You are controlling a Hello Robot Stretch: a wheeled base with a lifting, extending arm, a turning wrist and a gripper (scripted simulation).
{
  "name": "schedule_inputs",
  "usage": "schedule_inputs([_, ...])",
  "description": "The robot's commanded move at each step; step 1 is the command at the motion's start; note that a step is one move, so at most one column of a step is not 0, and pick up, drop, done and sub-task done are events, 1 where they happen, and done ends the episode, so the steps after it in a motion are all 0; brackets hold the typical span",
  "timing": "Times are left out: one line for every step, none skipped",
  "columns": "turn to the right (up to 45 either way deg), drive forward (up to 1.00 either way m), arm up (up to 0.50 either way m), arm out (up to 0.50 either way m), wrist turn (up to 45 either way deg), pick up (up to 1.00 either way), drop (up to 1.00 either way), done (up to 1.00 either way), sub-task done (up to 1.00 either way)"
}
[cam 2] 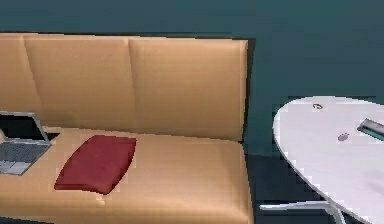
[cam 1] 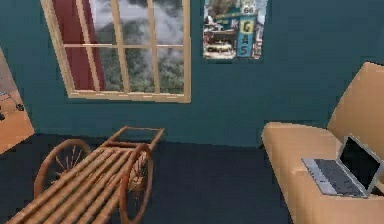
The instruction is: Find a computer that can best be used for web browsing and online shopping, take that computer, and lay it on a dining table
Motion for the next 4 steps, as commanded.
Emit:
schedule_inputs([27.0, 0.0, 0.0, 0.0, 0.0, 0.0, 0.0, 0.0, 0.0])
schedule_inputs([0.0, 0.8, 0.0, 0.0, 0.0, 0.0, 0.0, 0.0, 0.0])
schedule_inputs([-45.0, 0.0, 0.0, 0.0, 0.0, 0.0, 0.0, 0.0, 0.0])
schedule_inputs([-12.0, 0.0, 0.0, 0.0, 0.0, 0.0, 0.0, 0.0, 0.0])
